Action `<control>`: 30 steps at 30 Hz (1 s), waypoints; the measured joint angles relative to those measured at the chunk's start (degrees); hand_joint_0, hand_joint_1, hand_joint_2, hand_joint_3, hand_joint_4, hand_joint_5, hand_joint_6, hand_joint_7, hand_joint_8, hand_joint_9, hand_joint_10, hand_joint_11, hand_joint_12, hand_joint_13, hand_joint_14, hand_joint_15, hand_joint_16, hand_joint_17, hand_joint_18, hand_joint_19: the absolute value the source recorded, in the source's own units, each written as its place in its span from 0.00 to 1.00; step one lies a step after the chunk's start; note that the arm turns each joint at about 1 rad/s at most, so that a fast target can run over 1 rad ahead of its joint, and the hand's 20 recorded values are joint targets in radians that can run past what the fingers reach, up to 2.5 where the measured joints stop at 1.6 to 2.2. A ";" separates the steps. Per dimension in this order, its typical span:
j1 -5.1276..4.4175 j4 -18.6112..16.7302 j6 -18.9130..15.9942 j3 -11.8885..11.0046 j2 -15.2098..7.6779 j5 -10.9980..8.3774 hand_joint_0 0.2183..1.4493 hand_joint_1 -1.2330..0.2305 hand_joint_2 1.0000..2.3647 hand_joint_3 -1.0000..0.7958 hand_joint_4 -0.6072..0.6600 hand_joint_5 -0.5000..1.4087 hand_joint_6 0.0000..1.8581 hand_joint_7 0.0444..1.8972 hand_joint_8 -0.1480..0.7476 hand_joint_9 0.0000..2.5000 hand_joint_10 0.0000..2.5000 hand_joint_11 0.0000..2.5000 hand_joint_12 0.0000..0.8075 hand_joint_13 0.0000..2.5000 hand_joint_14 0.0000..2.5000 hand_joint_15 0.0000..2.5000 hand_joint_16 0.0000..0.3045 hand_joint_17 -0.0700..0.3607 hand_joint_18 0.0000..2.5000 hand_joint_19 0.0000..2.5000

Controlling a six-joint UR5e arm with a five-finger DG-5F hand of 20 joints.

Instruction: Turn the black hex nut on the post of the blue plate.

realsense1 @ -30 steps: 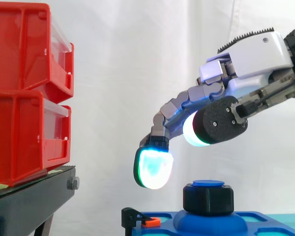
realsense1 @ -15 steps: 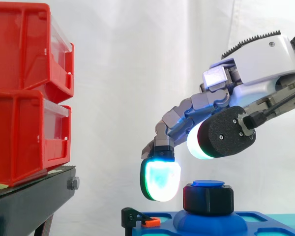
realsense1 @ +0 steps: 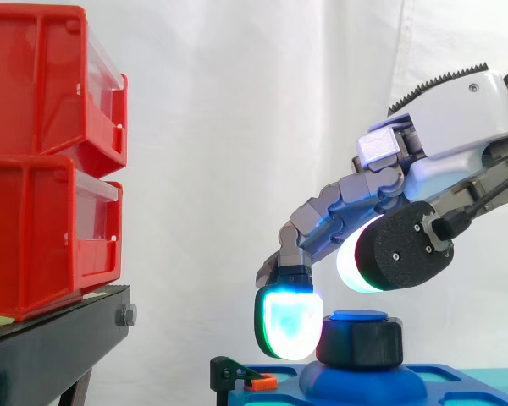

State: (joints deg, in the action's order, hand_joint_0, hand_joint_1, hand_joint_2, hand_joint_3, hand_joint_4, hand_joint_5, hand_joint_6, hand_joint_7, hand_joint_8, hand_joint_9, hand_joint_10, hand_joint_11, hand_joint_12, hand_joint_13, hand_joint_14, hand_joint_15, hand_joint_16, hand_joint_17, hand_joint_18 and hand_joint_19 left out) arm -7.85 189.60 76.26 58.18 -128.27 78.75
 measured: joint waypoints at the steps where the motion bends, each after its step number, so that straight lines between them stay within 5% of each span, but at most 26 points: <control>1: 0.09 0.09 0.11 0.00 0.00 0.03 0.20 0.66 0.00 0.28 0.73 0.18 0.27 0.48 0.49 0.07 0.00 0.00 0.54 0.05 0.00 0.00 0.21 0.50 0.00 0.04; 11: 1.35 0.50 1.18 0.00 0.03 0.99 0.21 0.66 0.00 0.28 0.73 0.18 0.27 0.48 0.49 0.07 0.00 0.00 0.54 0.05 0.00 0.00 0.21 0.50 0.00 0.04; 22: 3.54 0.15 1.69 0.01 0.02 4.26 0.21 0.66 0.00 0.28 0.74 0.18 0.27 0.48 0.49 0.08 0.00 0.00 0.54 0.06 0.00 0.00 0.21 0.50 0.00 0.04; 30: 3.68 -1.23 1.57 -0.20 0.02 4.86 0.21 0.66 0.00 0.28 0.74 0.18 0.27 0.48 0.50 0.08 0.00 0.00 0.54 0.06 0.00 0.00 0.21 0.50 0.01 0.04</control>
State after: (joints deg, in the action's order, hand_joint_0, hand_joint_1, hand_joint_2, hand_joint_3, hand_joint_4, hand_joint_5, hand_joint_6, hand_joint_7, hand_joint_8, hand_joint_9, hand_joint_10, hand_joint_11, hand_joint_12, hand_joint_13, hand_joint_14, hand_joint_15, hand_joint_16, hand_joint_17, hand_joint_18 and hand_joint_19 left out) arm -4.17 188.37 77.83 57.98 -128.25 83.62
